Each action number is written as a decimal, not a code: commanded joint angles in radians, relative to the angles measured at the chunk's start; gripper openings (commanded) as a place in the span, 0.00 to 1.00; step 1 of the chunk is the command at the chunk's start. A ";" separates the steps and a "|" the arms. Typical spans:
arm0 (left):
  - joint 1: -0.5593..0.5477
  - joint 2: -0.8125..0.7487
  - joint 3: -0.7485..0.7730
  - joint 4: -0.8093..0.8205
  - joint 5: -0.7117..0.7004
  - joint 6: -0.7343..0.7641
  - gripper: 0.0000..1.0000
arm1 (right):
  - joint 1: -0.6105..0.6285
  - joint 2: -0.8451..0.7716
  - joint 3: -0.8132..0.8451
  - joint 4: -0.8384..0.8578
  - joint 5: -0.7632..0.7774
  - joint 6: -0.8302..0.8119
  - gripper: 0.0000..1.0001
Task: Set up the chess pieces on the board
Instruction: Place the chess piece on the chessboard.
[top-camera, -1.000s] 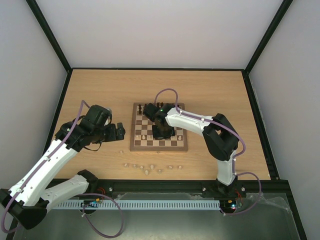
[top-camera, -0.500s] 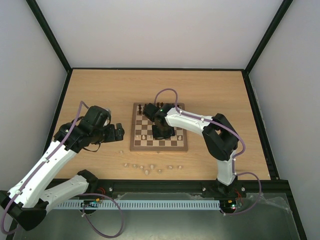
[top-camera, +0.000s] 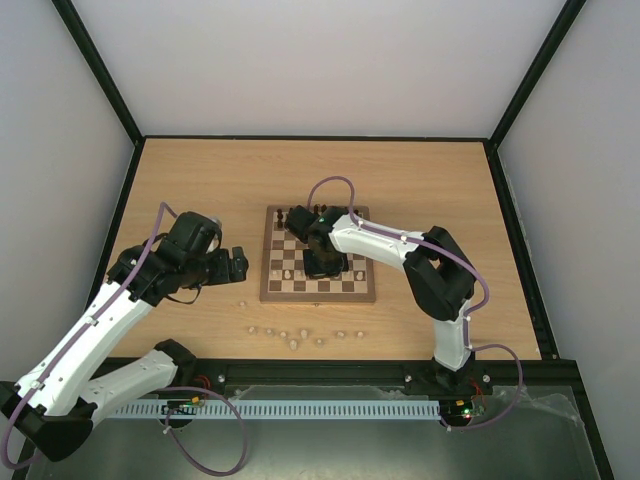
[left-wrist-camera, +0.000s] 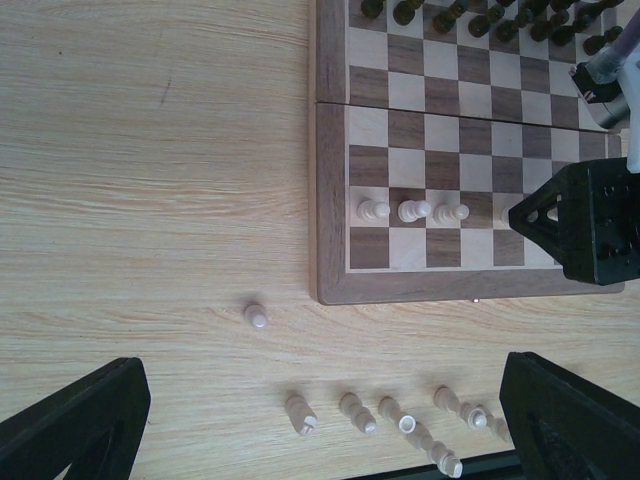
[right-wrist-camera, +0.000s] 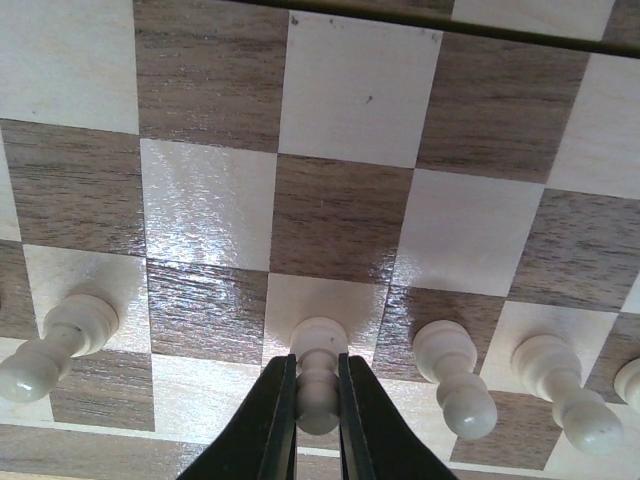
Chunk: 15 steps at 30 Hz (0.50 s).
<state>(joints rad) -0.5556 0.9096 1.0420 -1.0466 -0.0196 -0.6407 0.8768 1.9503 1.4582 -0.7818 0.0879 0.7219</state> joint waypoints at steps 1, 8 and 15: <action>0.004 -0.014 -0.011 -0.030 -0.008 -0.010 0.99 | 0.005 0.047 -0.001 -0.011 0.012 -0.006 0.09; 0.004 -0.015 -0.011 -0.031 -0.008 -0.010 0.99 | 0.004 0.051 -0.007 -0.011 0.022 -0.009 0.09; 0.005 -0.015 -0.003 -0.032 -0.010 -0.007 0.99 | 0.003 0.055 -0.008 -0.008 0.029 -0.013 0.12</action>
<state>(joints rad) -0.5556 0.9054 1.0416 -1.0538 -0.0196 -0.6407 0.8776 1.9537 1.4612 -0.7818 0.0971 0.7177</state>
